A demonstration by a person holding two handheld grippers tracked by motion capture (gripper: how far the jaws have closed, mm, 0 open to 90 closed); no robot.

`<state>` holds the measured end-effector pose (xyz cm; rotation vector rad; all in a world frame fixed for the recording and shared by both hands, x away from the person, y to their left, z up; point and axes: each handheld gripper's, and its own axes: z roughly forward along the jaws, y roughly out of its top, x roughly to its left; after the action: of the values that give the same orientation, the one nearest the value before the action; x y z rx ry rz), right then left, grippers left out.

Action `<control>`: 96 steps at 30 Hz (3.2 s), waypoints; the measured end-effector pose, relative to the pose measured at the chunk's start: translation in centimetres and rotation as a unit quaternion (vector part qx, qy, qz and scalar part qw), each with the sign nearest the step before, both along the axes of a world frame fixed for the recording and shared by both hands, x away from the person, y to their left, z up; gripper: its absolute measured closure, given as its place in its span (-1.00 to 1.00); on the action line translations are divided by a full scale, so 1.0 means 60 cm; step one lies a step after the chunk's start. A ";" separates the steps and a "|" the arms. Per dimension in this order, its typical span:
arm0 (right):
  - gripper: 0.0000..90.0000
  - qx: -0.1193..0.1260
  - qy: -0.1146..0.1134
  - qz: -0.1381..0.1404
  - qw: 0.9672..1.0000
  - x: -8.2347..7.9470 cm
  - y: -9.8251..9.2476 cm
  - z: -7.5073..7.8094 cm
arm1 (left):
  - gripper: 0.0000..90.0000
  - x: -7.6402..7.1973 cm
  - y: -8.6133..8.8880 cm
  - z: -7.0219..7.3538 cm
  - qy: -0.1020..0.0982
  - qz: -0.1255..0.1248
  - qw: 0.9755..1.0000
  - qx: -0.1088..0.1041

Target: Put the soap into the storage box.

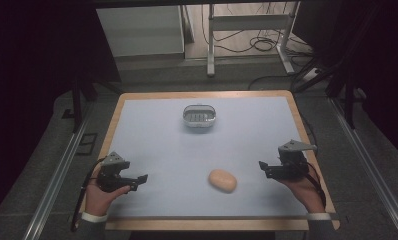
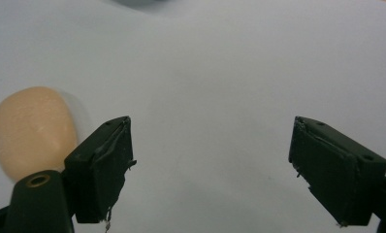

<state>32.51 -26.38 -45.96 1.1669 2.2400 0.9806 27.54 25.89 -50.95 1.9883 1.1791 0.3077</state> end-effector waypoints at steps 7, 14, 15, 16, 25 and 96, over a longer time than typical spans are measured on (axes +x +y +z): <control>-0.64 -0.007 0.011 0.021 1.000 0.002 0.014 0.014 | -0.82 0.000 -0.001 -0.001 0.001 0.001 1.000 0.002; -0.61 -0.026 0.022 0.040 0.999 0.007 0.034 0.020 | -0.82 0.001 0.000 -0.001 0.002 0.000 1.000 0.002; -0.61 -0.029 0.022 0.043 0.998 0.007 0.038 0.021 | -0.82 0.000 0.000 0.000 0.002 0.000 1.000 0.002; -0.60 -0.030 0.023 0.044 0.998 0.007 0.040 0.021 | -0.82 0.001 0.001 -0.001 0.003 0.000 1.000 0.002; -0.60 -0.038 0.040 0.065 0.996 0.016 0.068 0.010 | -0.83 0.001 0.002 0.000 0.003 0.001 1.000 0.004; -0.28 -0.203 0.146 0.204 0.947 0.005 0.255 -0.066 | -0.83 -0.004 0.016 0.008 -0.004 0.009 1.000 -0.002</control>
<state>32.82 -11.06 -49.92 0.7150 2.8202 0.4520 27.30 26.84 -50.48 1.9730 1.1920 0.3228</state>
